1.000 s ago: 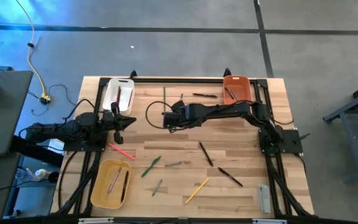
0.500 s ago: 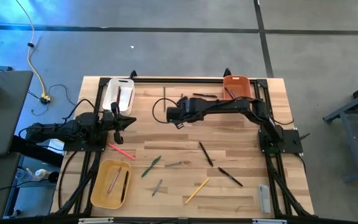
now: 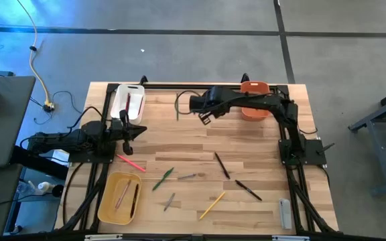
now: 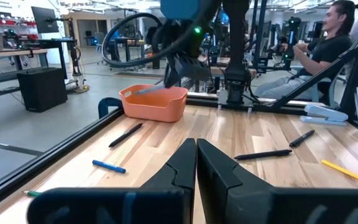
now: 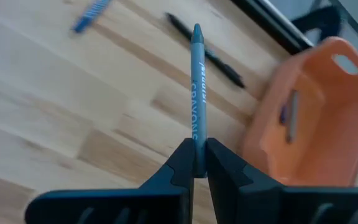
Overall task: Sort crayons/erasers/pens/pencils in bins
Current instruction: Put the top gray crayon into the orange bin
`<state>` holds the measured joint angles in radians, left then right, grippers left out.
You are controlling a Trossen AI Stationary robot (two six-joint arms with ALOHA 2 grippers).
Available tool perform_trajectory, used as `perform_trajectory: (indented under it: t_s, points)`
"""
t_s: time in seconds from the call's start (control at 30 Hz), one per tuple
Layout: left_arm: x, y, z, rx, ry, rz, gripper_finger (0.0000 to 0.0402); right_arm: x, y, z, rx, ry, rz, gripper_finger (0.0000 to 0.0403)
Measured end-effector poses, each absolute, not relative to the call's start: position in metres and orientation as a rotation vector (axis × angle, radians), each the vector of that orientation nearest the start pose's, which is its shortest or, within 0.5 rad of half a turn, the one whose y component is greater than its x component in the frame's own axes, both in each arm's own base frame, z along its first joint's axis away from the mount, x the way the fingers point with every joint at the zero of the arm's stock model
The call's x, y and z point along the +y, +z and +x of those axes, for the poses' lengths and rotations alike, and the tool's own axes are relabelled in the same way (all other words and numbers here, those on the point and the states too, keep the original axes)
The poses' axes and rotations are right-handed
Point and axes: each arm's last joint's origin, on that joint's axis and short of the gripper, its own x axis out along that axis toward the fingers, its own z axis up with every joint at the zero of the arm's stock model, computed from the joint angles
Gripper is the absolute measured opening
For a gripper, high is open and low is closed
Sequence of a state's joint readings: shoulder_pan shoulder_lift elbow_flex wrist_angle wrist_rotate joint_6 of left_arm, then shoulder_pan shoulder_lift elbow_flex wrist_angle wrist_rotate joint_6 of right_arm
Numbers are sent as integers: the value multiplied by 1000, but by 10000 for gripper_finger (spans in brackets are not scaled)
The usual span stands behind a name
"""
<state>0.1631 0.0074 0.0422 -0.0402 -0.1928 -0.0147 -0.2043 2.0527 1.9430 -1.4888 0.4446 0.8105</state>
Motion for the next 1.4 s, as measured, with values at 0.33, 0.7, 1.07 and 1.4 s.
perform_trajectory:
  t_s: [0.33, 0.7, 1.07, 1.4]
  points:
    - [21, 173, 93, 3, 356, -14, 3, -127, 280, 335, 1398, -1202, 454, 16]
    - [21, 173, 93, 3, 356, -14, 3, -131, 237, 254, 1320, -1265, 624, 16]
    - [21, 173, 93, 3, 356, -14, 3, -151, 210, 205, 1309, -1331, 713, 16]
    - [18, 174, 93, 2, 325, -14, 3, -161, 209, 200, 1282, -1338, 734, 16]
